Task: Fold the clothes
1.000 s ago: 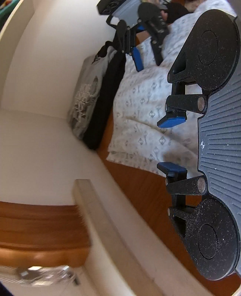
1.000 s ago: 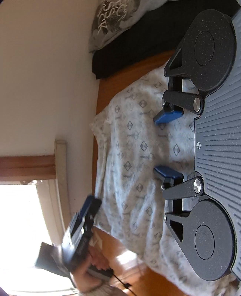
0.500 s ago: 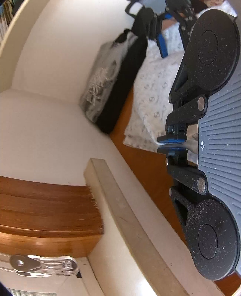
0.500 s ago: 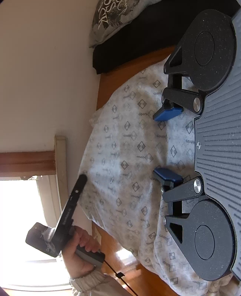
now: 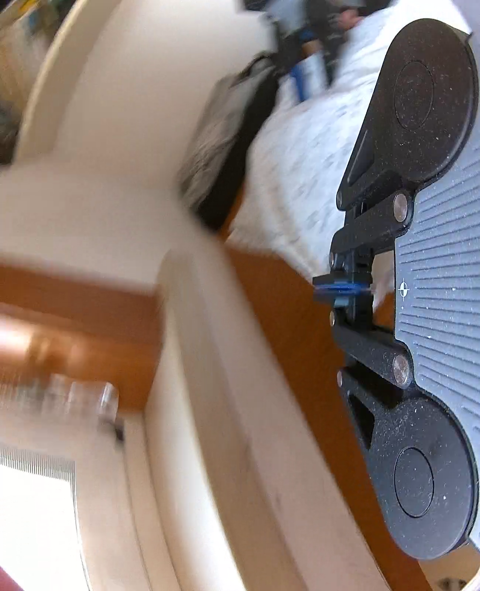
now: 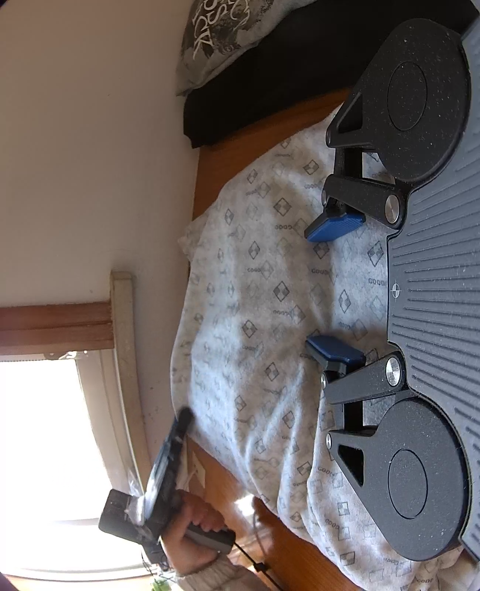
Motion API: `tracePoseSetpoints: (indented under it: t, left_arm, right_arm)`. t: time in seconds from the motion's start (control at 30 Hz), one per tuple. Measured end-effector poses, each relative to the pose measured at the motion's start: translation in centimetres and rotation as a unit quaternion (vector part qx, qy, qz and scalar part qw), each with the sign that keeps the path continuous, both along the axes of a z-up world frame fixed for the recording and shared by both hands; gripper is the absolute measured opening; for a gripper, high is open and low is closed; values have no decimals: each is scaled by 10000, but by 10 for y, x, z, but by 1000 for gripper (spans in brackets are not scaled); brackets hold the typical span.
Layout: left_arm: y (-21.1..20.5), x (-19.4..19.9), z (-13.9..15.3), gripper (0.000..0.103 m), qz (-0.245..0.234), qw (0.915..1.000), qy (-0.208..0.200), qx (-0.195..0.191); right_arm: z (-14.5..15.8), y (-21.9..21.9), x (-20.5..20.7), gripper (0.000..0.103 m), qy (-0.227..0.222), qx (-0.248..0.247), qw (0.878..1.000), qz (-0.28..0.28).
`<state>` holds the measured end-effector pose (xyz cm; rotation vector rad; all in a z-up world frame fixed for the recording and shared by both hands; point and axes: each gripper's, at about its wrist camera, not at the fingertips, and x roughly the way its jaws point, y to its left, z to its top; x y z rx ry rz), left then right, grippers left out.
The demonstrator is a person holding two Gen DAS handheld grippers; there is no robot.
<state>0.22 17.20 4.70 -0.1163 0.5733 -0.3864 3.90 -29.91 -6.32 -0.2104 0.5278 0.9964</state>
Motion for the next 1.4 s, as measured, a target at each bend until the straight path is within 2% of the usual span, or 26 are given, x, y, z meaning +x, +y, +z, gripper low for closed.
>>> tracePoseSetpoints:
  t: [0.03, 0.1, 0.27, 0.37, 0.4, 0.43, 0.5, 0.57, 0.6, 0.63, 0.7, 0.8, 0.9, 0.97, 1.1, 1.17, 1.2, 1.23, 1.3, 1.4]
  left_arm:
    - [5, 0, 1, 0, 51, 10000, 50, -30]
    - [8, -6, 5, 0, 189, 9991, 6, 374]
    - [23, -21, 8, 3, 137, 9999, 62, -40]
    - [25, -27, 4, 25, -82, 9994, 131, -294]
    - [24, -29, 2, 36, -135, 9992, 97, -364]
    - [23, -28, 0, 38, -231, 9988, 91, -417]
    - [19, -25, -4, 37, -245, 9989, 159, -357]
    - [20, -23, -8, 7, -73, 9996, 154, -212]
    - [22, -23, -9, 0, 62, 9997, 148, -158]
    - [25, -23, -7, 0, 361, 9993, 87, -24]
    - [31, -26, -2, 0, 653, 9977, -31, 172]
    - [28, -33, 5, 0, 266, 9991, -173, -274]
    - [-2, -24, 17, 0, -45, 9992, -289, -254]
    - [-28, -6, 23, 1, -387, 9988, -225, -192]
    - [-90, 55, 31, 2, -701, 9974, 51, 185]
    - [-114, 90, 27, 17, -825, 9957, 259, 335]
    - [-125, 103, 23, 33, -768, 9957, 286, 443]
    - [-134, 114, 19, 40, -750, 9949, 384, 563]
    - [-148, 134, 9, 40, -771, 9927, 586, 724]
    - [-153, 152, -4, 40, -742, 9912, 823, 730]
  right_arm:
    - [0, 0, 0, 57, 3, 3, 10000, -1]
    - [0, 0, 1, 57, 2, 5, 10000, -3]
    - [-1, -1, 1, 57, -11, -2, 10000, -9]
    - [-1, -1, 0, 57, -12, 2, 10000, -11]
    - [-1, -1, 0, 57, -13, 2, 10000, -11]
    - [-1, -1, 0, 57, -13, 4, 10000, -14]
    - [-1, 0, 0, 57, -14, 3, 10000, -11]
    - [-1, 0, 0, 57, -18, 2, 10000, -7]
    - [-1, 0, 0, 57, -21, 2, 10000, -5]
    - [-1, 0, 0, 57, -23, 2, 10000, -4]
    - [-1, 0, 0, 57, -23, 4, 10000, -2]
    - [-2, -1, -1, 57, -30, 1, 10000, 0]
    - [-2, 0, -1, 57, -49, -8, 10000, -2]
    - [-2, 0, -2, 57, -69, -13, 10000, 0]
    - [-2, 0, -1, 58, -68, -16, 10000, 16]
    - [-2, 0, -1, 58, -67, -20, 10000, 20]
    - [-2, 1, -1, 58, -70, -25, 10000, 24]
    - [-1, 1, -1, 58, -73, -30, 10000, 26]
    - [-2, 1, -2, 58, -86, -33, 10000, 23]
    - [-2, 2, -3, 58, -116, -46, 9999, 24]
